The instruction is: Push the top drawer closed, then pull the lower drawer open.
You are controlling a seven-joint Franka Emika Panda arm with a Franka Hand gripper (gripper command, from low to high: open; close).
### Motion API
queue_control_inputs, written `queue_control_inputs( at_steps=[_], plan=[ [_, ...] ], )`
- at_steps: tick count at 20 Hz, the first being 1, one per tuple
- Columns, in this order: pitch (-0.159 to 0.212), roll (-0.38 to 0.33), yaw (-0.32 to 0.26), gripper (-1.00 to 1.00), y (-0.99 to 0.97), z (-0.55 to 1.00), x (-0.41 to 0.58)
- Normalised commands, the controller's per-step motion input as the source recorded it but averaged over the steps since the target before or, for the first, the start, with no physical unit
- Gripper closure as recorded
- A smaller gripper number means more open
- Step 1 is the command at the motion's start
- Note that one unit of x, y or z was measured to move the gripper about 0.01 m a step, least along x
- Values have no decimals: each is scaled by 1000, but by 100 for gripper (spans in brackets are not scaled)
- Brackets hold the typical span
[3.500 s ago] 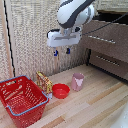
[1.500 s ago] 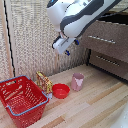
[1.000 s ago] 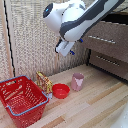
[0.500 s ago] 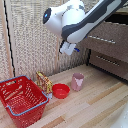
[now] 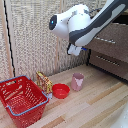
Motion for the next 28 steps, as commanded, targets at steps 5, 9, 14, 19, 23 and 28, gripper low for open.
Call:
queue_control_inputs(
  at_steps=[5, 9, 14, 19, 23, 28],
  plan=[
    [0, -259, 112, -100, -345, 2, -36],
    [0, -136, 136, -100, -465, -141, 0],
    [-7, -119, 130, -100, -409, -3, -42],
    [0, -89, 114, 100, -244, 155, -57],
    [0, -16, 58, 100, -102, 141, 0],
    [0, -2, 48, 100, -211, 173, -7]
  ],
)
